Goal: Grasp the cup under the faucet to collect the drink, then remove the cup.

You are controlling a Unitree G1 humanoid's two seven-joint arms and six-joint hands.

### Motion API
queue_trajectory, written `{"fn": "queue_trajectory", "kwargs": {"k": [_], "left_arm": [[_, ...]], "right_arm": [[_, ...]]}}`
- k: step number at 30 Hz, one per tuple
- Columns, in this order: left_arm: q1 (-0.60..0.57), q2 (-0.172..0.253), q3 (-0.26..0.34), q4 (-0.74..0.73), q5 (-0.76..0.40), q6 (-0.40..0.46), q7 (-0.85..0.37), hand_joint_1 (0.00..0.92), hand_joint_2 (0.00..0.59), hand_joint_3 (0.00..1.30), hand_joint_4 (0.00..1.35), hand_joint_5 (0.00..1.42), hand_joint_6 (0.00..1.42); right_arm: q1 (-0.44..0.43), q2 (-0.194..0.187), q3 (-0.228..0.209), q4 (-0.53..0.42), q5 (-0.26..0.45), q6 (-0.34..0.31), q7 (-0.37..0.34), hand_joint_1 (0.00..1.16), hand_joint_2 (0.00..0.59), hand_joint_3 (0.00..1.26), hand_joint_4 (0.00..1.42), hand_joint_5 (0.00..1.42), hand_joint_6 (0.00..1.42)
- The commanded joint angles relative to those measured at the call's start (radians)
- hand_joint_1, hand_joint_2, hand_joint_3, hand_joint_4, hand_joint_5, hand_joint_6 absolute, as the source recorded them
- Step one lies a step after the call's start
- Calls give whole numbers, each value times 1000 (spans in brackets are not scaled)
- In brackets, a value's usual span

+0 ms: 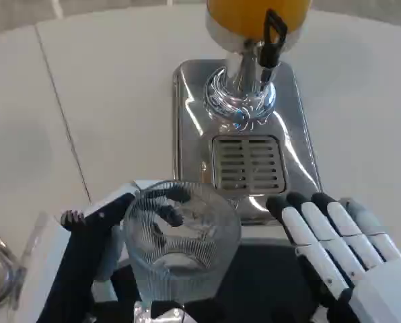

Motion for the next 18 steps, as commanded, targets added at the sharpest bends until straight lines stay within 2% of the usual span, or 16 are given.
{"fn": "queue_trajectory", "kwargs": {"k": [1, 8, 13, 18], "left_arm": [[-6, -7, -6, -15, 4, 9, -8, 658, 0, 1093, 1119, 1327, 1424], [-8, -14, -8, -20, 6, 21, -6, 654, 0, 1093, 1119, 1327, 1424], [-10, -26, -11, -17, 14, 33, -1, 652, 0, 1093, 1107, 1327, 1424], [-73, -77, -31, 11, 65, 87, 28, 652, 0, 1093, 1107, 1327, 1424]], "right_arm": [[2, 3, 13, -6, -10, 11, 5, 173, 586, 0, 0, 0, 0], [2, 13, 37, -10, -29, 25, 9, 173, 586, 0, 0, 0, 0], [8, 20, 38, -14, -32, 37, 2, 173, 586, 0, 0, 0, 0], [25, 35, 22, -12, -24, 48, -16, 173, 586, 0, 0, 0, 0]]}}
